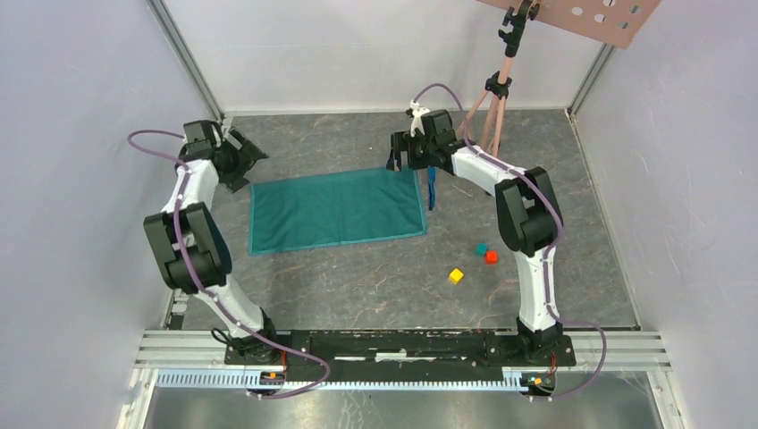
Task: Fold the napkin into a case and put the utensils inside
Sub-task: Smooth out the rectangle-folded napkin at the center of the board.
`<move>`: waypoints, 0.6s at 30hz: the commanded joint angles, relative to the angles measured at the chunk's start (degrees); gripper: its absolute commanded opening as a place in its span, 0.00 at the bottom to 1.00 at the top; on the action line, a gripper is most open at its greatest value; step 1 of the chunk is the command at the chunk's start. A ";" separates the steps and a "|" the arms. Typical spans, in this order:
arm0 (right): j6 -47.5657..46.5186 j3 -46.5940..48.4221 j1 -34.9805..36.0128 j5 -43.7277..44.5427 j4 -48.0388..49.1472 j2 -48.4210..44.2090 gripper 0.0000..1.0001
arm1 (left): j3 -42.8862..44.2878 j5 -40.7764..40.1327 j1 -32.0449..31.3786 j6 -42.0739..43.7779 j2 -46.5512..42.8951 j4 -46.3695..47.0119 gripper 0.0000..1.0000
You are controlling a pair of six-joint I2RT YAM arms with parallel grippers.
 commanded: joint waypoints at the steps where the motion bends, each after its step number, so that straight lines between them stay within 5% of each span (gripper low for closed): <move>1: -0.02 -5.75 3.26 -2.97 -0.21 -8.91 0.96 | -6.54 6.28 -0.40 -3.12 -4.60 -0.47 1.00; 7: 1.19 -19.41 6.67 -6.89 6.77 -14.51 0.98 | -10.41 8.11 -0.40 0.70 -3.13 -2.47 1.00; 18: -1.05 -31.52 6.69 -7.41 9.33 -16.20 0.97 | -12.71 -3.37 -0.32 2.30 0.64 -7.66 1.00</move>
